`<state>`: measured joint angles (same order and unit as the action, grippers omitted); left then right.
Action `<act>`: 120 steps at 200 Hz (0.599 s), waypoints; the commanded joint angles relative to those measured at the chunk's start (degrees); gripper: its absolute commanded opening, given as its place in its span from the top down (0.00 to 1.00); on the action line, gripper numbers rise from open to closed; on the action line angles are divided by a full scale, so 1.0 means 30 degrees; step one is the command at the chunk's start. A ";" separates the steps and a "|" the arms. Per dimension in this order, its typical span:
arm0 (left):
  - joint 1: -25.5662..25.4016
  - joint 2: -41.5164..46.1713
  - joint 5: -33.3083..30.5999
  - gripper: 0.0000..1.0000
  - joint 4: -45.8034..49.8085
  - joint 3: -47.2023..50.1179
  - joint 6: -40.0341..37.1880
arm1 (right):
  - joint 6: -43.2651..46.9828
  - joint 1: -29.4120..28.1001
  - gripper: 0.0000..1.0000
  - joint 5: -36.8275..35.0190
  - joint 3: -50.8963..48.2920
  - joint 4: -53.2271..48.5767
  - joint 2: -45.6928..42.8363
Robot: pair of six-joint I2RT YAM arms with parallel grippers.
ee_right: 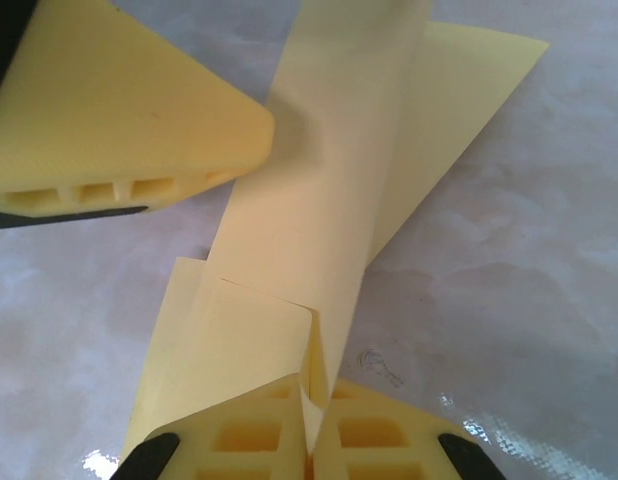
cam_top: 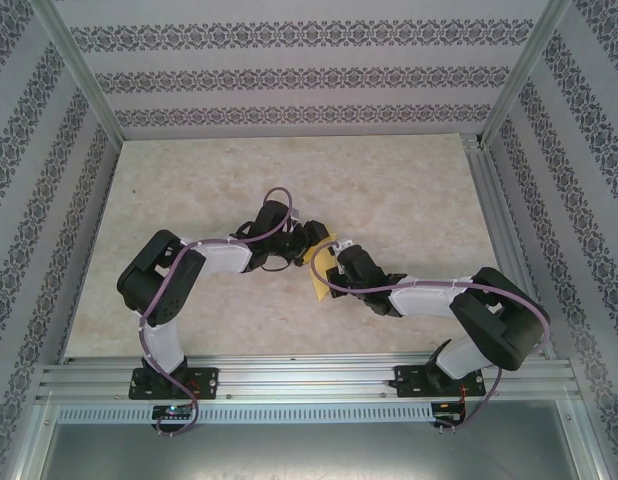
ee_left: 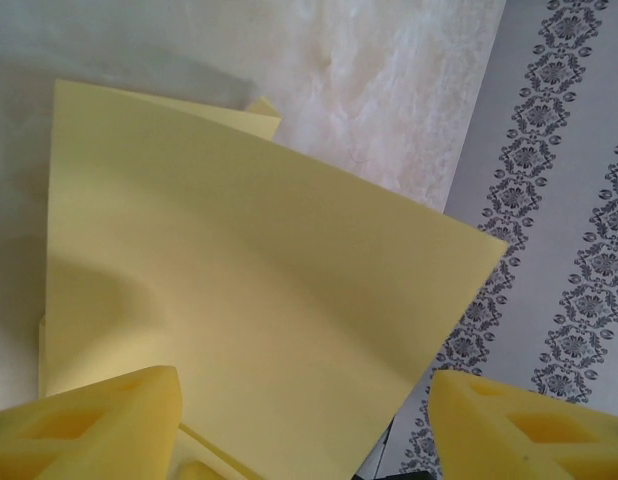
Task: Fold a paper plane with a square sheet of paper (pick it up from the middle)
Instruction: Fold the wing for the fifth time at the center of the table.
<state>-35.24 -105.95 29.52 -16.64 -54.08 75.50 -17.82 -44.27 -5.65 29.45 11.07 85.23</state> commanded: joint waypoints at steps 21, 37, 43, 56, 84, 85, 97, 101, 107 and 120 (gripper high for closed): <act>0.0214 -0.0685 0.1084 0.32 -0.0736 -0.1055 0.0063 | 0.0616 -0.0503 0.92 -0.0803 0.0874 0.0060 0.0259; 0.0213 -0.0767 0.1087 0.31 -0.1047 -0.1020 0.0129 | 0.0726 -0.0593 0.92 -0.0826 0.1015 -0.0071 0.0330; 0.0206 -0.0773 0.1088 0.31 -0.1022 -0.1053 0.0115 | 0.0756 -0.0621 0.92 -0.0856 0.1050 -0.0130 0.0381; 0.0217 -0.0833 0.1226 0.31 -0.0859 -0.1153 0.0034 | 0.0871 -0.0681 0.92 -0.0991 0.1236 -0.0414 0.0467; 0.0228 -0.0722 0.1263 0.32 -0.0192 -0.1263 -0.0369 | 0.0974 -0.0796 0.92 -0.1256 0.1548 -0.0966 0.0613; 0.0216 -0.0734 0.1263 0.32 -0.0149 -0.1285 -0.0405 | 0.0997 -0.0798 0.92 -0.1254 0.1564 -0.0966 0.0618; 0.0233 -0.0734 0.1284 0.37 0.0866 -0.1539 -0.0784 | 0.1147 -0.0886 0.92 -0.1408 0.1659 -0.1083 0.0651; 0.0222 -0.0693 0.1218 0.39 0.1082 -0.1514 -0.0897 | 0.1165 -0.0937 0.92 -0.1481 0.1694 -0.1151 0.0694; 0.0219 -0.0599 0.1023 0.42 0.1412 -0.1513 -0.1030 | 0.1192 -0.0966 0.92 -0.1581 0.1750 -0.1238 0.0718; 0.0225 -0.0485 0.0736 0.48 0.2706 -0.1793 -0.1541 | 0.1250 -0.1059 0.91 -0.1718 0.1897 -0.1488 0.0796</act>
<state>-35.24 -107.39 32.49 -15.20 -57.19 74.56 -15.57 -46.57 -8.38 33.28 8.23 86.59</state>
